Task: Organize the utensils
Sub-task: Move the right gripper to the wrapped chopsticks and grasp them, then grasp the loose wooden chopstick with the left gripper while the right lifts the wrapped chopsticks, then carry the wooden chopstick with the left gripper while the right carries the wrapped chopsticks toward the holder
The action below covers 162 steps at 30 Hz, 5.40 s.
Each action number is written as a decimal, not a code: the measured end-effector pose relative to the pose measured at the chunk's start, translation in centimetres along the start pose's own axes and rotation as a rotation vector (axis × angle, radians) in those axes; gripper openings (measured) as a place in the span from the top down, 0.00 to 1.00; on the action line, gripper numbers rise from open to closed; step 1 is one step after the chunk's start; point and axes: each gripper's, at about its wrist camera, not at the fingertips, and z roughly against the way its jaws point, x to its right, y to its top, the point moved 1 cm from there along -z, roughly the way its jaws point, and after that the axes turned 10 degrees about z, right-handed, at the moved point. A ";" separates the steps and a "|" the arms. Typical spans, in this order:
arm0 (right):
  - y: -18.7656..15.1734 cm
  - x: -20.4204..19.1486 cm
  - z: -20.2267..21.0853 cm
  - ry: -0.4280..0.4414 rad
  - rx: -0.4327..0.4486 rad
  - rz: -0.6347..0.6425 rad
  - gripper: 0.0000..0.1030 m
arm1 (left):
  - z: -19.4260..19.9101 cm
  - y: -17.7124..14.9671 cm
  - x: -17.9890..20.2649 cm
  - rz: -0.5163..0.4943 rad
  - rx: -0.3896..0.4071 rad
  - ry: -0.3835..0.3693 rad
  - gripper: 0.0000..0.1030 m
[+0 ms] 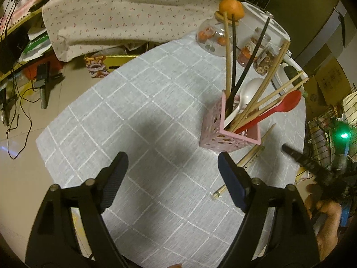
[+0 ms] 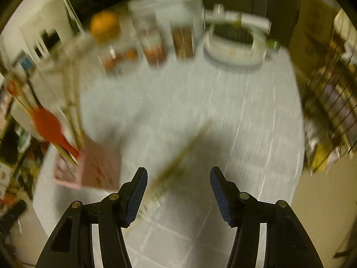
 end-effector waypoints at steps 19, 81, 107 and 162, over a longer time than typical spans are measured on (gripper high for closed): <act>-1.2 -2.3 -7.1 0.056 -0.180 -0.020 0.60 | -0.8 -0.6 0.1 -0.037 -0.027 0.018 0.20; -4.5 15.3 2.0 0.213 -0.076 -0.016 0.90 | -13.6 -5.0 27.1 -0.645 -0.082 0.100 0.70; -4.2 15.2 1.6 0.174 -0.079 -0.021 0.90 | -15.1 -5.7 27.1 -0.705 -0.077 0.118 0.93; -2.5 -0.5 12.5 0.116 0.362 0.164 0.90 | 10.0 0.4 10.2 -0.311 0.570 -0.216 0.94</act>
